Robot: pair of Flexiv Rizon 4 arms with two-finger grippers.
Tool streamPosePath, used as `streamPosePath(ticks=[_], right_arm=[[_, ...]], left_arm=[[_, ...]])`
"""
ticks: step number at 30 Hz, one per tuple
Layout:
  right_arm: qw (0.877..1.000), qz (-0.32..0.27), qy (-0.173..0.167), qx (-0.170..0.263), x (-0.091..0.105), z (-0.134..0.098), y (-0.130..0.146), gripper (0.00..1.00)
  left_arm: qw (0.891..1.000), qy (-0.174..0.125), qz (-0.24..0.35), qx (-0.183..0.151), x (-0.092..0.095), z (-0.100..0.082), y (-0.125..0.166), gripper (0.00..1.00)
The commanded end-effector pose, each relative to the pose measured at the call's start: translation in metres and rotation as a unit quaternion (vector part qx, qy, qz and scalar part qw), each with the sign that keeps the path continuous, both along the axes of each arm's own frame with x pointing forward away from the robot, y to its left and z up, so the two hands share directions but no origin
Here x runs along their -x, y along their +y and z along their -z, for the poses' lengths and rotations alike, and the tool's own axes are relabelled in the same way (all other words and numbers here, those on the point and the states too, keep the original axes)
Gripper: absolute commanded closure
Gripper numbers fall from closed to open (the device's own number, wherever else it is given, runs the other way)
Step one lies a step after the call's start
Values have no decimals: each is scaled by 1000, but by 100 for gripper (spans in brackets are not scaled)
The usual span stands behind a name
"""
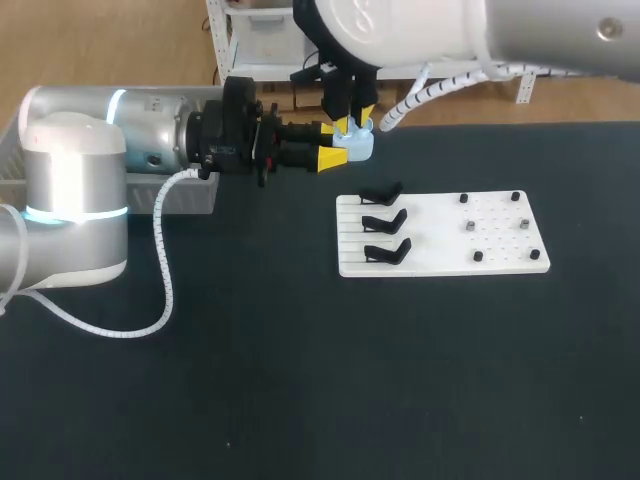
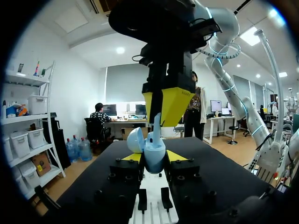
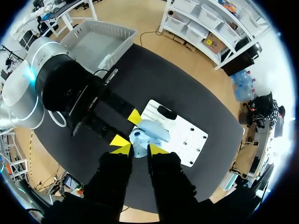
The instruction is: Pick up each earbud case from the left stands, insert the matching earbuds, close the lid, and place the case in the box.
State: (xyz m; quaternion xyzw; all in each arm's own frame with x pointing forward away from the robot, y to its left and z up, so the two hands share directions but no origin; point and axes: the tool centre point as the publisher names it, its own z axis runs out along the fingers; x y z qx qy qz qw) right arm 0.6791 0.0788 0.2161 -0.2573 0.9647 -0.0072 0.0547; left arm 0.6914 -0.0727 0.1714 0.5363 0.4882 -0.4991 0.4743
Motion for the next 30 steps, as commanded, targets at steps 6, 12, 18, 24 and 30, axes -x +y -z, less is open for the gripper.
streamPosePath(ticks=[6,12,18,24,30], right_arm=[[1000,1,0,2,-4,4,0,100],[1000,0,0,4,-6,5,1,100],[1000,-2,2,7,-7,8,3,100],[1000,-3,3,11,-9,12,3,100],[1000,-3,1,14,-10,14,4,100]], left_arm=[[1000,-2,-3,1,2,1,0,100],[1000,-2,-3,1,2,1,0,100],[1000,-2,-3,1,2,1,0,100],[1000,-2,-3,1,2,1,0,100],[1000,-2,-3,1,2,1,0,100]])
